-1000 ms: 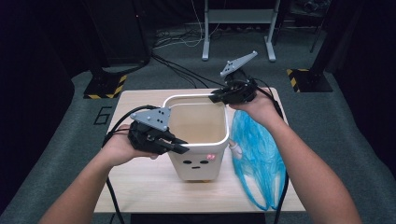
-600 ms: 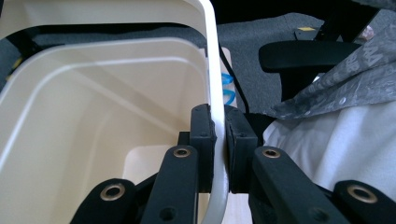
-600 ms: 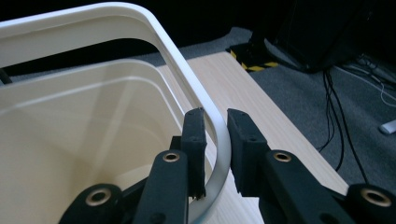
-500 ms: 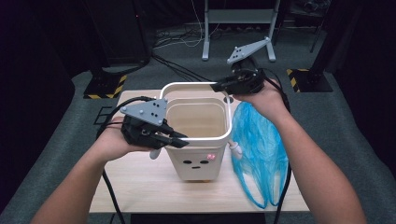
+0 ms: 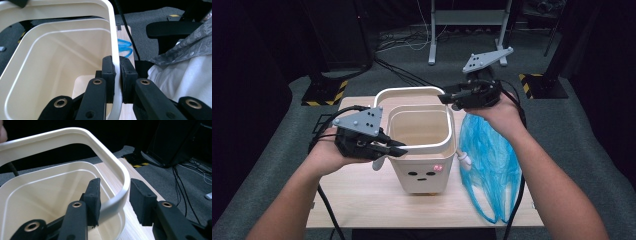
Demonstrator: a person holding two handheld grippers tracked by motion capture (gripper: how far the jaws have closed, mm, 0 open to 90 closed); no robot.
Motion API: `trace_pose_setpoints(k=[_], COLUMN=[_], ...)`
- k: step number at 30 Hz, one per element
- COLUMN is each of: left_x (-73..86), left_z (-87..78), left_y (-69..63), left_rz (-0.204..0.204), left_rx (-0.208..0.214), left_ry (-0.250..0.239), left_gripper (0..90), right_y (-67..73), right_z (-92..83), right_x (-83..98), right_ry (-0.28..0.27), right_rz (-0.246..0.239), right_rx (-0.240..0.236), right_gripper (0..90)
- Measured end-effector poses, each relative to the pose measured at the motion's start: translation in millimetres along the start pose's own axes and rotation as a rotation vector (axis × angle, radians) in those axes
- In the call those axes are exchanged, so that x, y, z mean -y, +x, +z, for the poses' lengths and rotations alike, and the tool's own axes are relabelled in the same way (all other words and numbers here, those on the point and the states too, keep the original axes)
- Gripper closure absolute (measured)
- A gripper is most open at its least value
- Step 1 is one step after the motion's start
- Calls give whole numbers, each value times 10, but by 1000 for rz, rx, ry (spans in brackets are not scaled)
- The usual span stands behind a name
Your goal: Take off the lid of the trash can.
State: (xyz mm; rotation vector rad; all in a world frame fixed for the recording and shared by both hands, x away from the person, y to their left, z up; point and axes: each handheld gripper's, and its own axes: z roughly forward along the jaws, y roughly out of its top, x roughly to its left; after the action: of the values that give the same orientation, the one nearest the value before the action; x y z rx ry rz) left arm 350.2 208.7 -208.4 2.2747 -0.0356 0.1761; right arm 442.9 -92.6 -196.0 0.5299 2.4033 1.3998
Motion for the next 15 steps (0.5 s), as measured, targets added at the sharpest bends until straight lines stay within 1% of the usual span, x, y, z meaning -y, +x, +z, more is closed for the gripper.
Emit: trace_pose_setpoints(k=[1,4,7,11,15], left_x=[20,85,133,184,218], left_z=[-6,-28,-67,-117,-176], left_y=[1,7,18,17,23], left_rz=[-6,-21,-41,-50,-63], left_rx=[-2,-30,-39,-56,-73], left_ry=[0,6,-5,-3,-9], left_gripper=[838,838,837,837,836], right_y=[25,115,194,299,387], right_z=[-16,-71,-150,-257,-349], right_x=[21,83,133,190,243], right_ry=[-3,-1,-9,-10,-27], right_rz=[-2,-24,-30,-51,-51], right_rx=[-1,2,-4,-2,-8], right_gripper=[582,573,555,554,555])
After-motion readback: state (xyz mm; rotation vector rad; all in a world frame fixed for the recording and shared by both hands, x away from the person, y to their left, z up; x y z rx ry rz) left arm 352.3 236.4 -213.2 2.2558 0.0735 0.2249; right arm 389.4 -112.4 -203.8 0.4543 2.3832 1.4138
